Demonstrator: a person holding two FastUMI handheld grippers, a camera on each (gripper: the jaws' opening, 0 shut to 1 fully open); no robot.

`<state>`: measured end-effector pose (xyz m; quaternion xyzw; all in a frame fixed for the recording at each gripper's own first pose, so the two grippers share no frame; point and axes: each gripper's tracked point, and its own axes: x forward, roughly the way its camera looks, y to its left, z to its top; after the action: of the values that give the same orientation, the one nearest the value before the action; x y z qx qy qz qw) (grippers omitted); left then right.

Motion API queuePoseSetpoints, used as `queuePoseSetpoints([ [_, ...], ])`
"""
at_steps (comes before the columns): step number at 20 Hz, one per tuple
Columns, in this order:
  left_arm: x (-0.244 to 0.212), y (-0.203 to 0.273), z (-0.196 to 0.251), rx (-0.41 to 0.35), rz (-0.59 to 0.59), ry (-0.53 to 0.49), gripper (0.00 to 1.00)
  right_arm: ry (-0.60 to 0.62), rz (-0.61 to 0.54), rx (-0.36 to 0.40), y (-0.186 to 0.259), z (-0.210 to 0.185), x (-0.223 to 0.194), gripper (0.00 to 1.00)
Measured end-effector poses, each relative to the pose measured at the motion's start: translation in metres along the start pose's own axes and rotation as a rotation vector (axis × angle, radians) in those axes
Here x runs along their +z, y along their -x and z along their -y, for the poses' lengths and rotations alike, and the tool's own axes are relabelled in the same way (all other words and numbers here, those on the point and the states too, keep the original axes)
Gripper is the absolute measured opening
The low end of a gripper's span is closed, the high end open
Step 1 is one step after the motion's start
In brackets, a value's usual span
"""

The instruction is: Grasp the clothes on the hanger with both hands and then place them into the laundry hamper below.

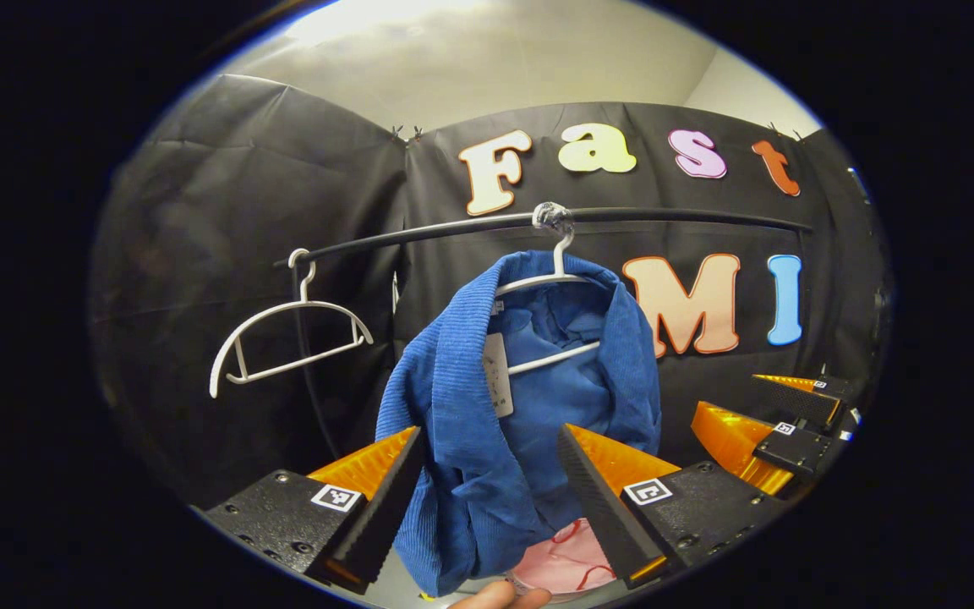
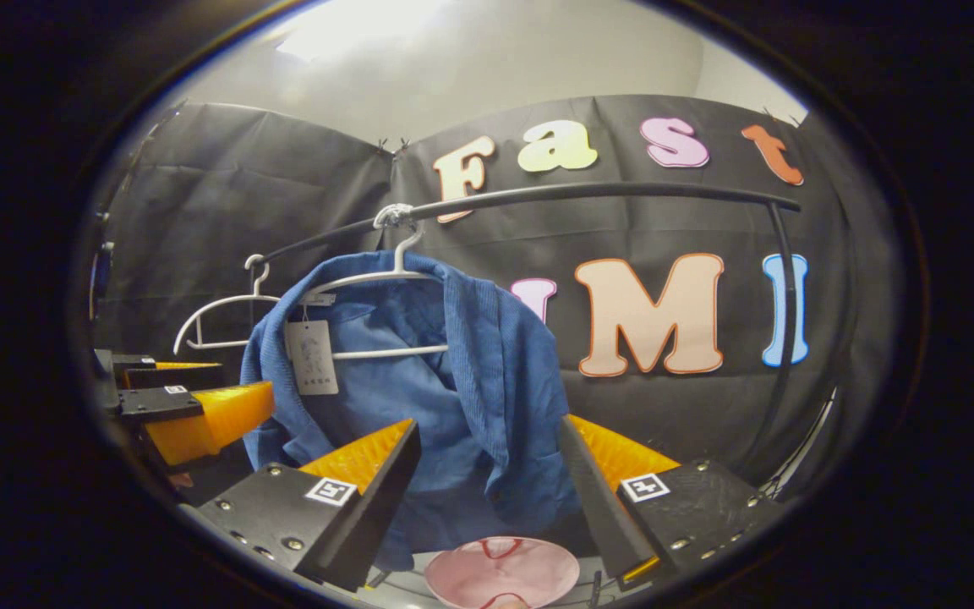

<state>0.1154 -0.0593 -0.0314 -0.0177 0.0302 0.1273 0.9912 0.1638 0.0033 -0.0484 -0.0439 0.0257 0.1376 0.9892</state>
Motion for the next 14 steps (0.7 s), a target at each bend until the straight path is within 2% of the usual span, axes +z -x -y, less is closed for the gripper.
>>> queuePoseSetpoints([
  [1, -0.006, -0.004, -0.001, 0.008, -0.012, 0.001, 1.0, 0.002, -0.01, -0.001, -0.006, 0.001, -0.002, 0.98],
  [4, -0.018, -0.014, 0.001, -0.01, -0.035, 0.031, 0.97, 0.001, -0.024, 0.0, -0.02, -0.001, -0.005, 0.99],
  [6, -0.026, -0.023, 0.003, -0.037, -0.052, 0.036, 1.0, 0.012, -0.022, -0.011, -0.041, -0.001, -0.004, 0.98],
  [9, -0.034, -0.042, -0.003, -0.038, -0.074, 0.026, 1.0, 0.011, -0.079, -0.018, -0.071, -0.005, -0.018, 0.98],
  [10, -0.035, -0.05, -0.007, -0.031, -0.072, 0.02, 0.97, 0.004, -0.091, -0.02, -0.082, -0.005, -0.02, 0.98],
  [13, -0.041, -0.069, -0.018, -0.021, -0.08, -0.009, 0.97, -0.03, -0.128, -0.06, -0.115, 0.004, -0.03, 0.98],
  [14, -0.045, -0.075, -0.022, -0.019, -0.089, -0.01, 1.0, -0.049, -0.136, -0.075, -0.125, 0.008, -0.033, 0.97],
])
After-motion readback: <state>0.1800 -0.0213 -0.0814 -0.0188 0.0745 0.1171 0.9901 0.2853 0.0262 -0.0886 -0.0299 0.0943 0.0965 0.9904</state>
